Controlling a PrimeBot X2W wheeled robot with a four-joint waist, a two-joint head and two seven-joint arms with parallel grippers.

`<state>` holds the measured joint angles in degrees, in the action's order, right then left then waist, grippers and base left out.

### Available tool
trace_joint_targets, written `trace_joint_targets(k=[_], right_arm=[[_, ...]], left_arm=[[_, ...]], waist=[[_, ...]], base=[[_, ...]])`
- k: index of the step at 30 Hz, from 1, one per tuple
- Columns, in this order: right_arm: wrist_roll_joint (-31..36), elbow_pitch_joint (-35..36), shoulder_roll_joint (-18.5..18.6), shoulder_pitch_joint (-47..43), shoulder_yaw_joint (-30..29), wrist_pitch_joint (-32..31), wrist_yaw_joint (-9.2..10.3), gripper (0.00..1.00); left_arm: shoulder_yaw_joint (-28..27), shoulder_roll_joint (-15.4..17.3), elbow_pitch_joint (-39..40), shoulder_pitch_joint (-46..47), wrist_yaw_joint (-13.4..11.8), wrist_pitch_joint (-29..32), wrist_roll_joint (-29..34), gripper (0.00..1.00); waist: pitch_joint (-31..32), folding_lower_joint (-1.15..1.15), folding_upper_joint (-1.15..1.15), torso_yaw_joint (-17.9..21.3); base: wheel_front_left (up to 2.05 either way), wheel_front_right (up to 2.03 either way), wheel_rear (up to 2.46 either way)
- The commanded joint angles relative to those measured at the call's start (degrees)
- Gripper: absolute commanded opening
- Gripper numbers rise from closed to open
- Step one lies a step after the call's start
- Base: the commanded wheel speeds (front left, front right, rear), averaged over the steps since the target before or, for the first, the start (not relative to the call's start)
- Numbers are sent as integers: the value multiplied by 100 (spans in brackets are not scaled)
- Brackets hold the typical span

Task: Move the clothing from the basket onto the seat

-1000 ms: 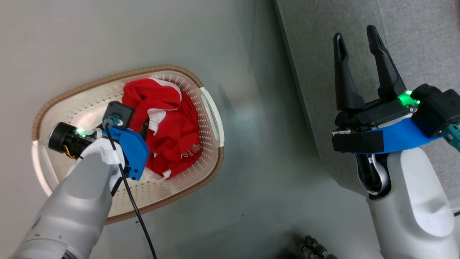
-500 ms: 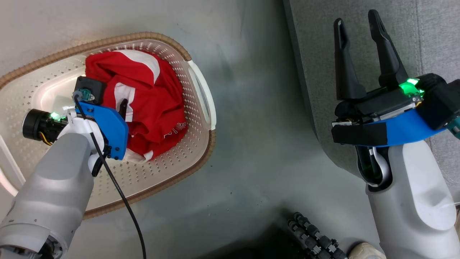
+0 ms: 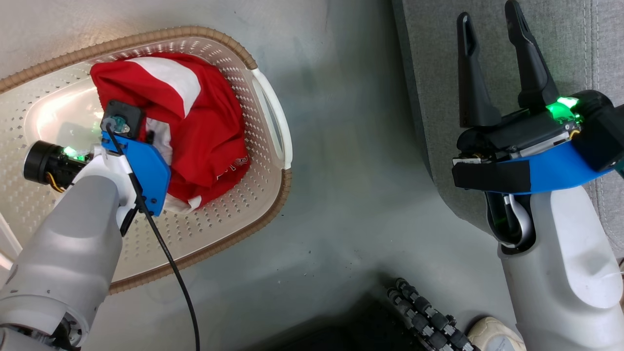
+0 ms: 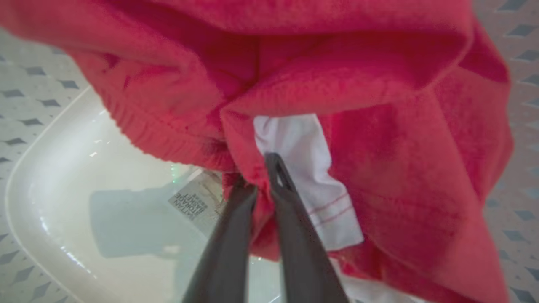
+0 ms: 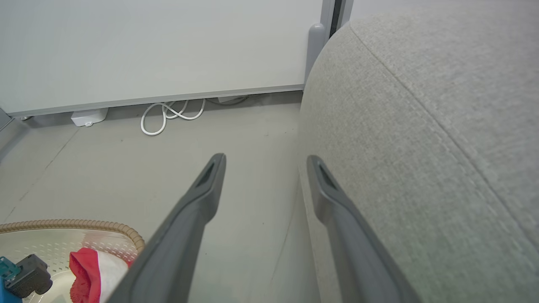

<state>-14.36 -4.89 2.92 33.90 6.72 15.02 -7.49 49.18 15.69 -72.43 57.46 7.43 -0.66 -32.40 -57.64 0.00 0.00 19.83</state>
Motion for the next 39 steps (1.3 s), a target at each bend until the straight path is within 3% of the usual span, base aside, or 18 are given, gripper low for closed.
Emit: trace_joint_targets(k=[1,17,32,39], right_arm=[[-36,16,-5,114,-20,24,-1,100],[117,-78,-5,35,-134,24,-1,100],[492,-276,-3,-341,-395,24,-1,100],[650,-382,-2,-616,-533,24,-1,100]], left_arm=[[56,-8,-37,83,6,-1,-20,0],[239,-251,58,-58,6,-387,-326,0],[488,-592,484,-307,7,-1381,-691,0],[200,-572,970,-396,-7,-1458,-669,0]], waist=[[6,0,0,-6],[464,0,0,-263],[1637,0,0,-841],[2245,0,0,-1082]], base=[[0,0,0],[0,0,0],[0,0,0],[0,0,0]])
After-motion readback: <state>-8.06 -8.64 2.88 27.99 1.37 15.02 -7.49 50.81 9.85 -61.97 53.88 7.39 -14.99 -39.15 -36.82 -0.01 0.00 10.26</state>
